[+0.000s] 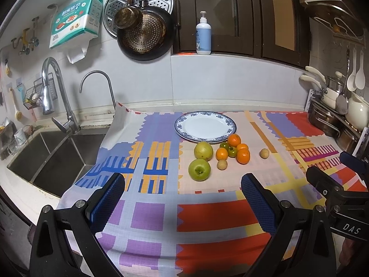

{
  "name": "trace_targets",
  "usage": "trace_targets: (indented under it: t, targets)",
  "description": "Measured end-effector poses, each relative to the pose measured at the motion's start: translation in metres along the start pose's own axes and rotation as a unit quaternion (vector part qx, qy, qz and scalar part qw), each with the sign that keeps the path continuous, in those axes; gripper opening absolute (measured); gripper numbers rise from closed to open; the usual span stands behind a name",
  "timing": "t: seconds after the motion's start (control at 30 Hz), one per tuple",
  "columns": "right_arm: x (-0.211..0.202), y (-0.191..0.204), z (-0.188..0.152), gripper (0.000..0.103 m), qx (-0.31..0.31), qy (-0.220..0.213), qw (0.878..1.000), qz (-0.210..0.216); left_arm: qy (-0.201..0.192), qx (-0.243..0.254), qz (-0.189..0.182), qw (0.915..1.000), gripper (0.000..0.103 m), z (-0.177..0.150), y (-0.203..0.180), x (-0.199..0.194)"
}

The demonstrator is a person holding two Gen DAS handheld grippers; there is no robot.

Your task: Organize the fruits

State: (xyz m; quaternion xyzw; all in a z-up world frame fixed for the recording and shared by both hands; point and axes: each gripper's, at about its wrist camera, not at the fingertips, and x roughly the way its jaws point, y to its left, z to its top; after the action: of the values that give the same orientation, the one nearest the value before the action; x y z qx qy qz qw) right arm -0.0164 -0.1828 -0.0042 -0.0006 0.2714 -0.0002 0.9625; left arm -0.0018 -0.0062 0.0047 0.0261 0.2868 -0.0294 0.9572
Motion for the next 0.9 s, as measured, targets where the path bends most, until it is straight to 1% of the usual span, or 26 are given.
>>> trace_targets:
  t: [0.9]
  targets:
    - [0.0006, 0.0023, 0.0001, 0.102, 0.001, 0.001, 1.0, 0.002, -0.001, 0.002, -0.004, 1.0, 0.103, 0.0005, -0.0001, 0.002]
